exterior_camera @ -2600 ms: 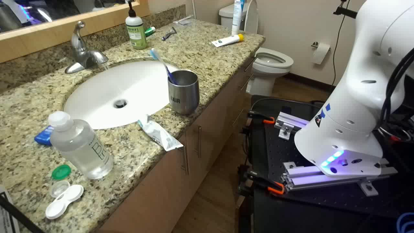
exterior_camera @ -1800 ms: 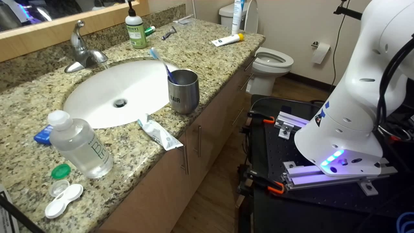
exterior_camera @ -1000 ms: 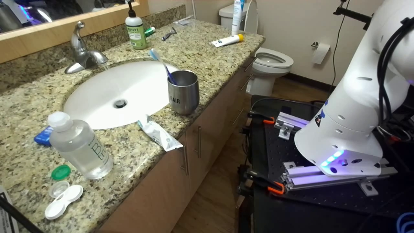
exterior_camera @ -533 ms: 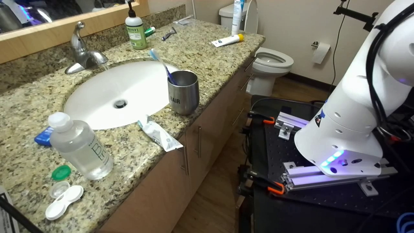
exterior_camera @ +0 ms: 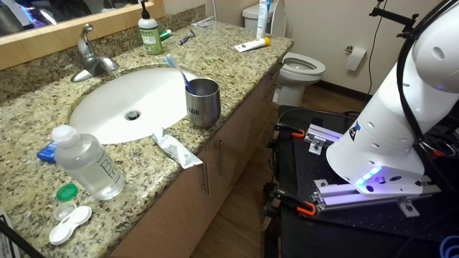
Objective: Move the white and blue tube to the left side of the counter
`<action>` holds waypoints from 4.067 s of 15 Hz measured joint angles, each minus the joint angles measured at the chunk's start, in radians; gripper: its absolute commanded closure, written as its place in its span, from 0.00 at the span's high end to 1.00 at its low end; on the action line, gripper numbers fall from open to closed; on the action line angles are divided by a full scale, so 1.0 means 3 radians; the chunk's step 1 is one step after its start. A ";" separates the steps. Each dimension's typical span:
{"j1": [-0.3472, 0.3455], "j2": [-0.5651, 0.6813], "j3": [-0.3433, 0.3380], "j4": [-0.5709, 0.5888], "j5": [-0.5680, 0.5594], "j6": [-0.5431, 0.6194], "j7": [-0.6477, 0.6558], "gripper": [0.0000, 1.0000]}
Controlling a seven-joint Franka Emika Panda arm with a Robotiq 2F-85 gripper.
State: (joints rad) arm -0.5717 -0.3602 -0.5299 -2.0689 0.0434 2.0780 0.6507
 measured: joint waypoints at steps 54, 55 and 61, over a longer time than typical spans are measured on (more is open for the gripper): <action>-0.0715 0.2936 0.0425 0.1887 -0.0041 0.0036 -0.3104 0.60; -0.0725 0.2966 0.0434 0.1910 -0.0045 -0.0008 -0.3104 0.53; -0.0800 0.3086 0.0483 0.2054 -0.0050 -0.0079 -0.3102 0.10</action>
State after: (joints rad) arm -0.8118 0.5656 -0.3849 -1.4528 0.0284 2.0542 -0.2798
